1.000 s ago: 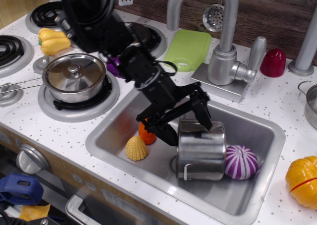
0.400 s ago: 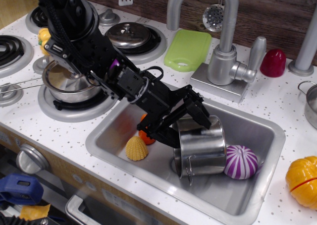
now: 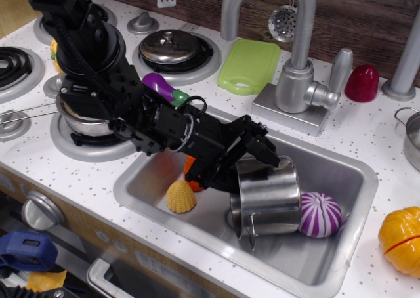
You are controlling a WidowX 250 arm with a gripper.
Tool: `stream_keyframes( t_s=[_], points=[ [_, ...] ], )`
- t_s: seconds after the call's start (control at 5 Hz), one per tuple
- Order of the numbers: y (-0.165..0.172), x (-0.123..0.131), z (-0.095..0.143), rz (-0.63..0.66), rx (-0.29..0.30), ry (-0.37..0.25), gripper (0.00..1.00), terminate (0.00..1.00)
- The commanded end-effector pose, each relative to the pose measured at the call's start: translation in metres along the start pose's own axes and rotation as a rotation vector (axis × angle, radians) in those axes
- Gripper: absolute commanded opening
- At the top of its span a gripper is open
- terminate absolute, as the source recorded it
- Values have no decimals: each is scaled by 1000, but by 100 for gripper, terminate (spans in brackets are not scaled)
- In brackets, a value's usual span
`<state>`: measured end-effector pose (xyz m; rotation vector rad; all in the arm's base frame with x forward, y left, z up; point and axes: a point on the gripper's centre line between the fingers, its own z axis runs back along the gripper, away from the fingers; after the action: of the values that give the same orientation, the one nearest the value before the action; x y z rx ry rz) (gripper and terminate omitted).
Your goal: Flip pot upright in sink
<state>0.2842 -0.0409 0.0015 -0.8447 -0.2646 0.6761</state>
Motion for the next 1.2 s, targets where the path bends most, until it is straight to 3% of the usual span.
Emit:
stream_keyframes(
  t_s=[0.0, 0.2, 0.4, 0.6, 0.8, 1.0],
  points=[
    [-6, 3, 6, -17, -10, -5, 0, 0],
    [-8, 4, 6, -9, -4, 3, 0, 0],
    [-9, 2, 7, -125, 145, 2, 0, 0],
    [-20, -1, 11, -155, 279, 47, 0, 0],
    [-23, -5, 9, -196, 404, 16, 0, 0],
    [-19, -15, -5, -201, 546, -84, 0, 0]
  ],
)
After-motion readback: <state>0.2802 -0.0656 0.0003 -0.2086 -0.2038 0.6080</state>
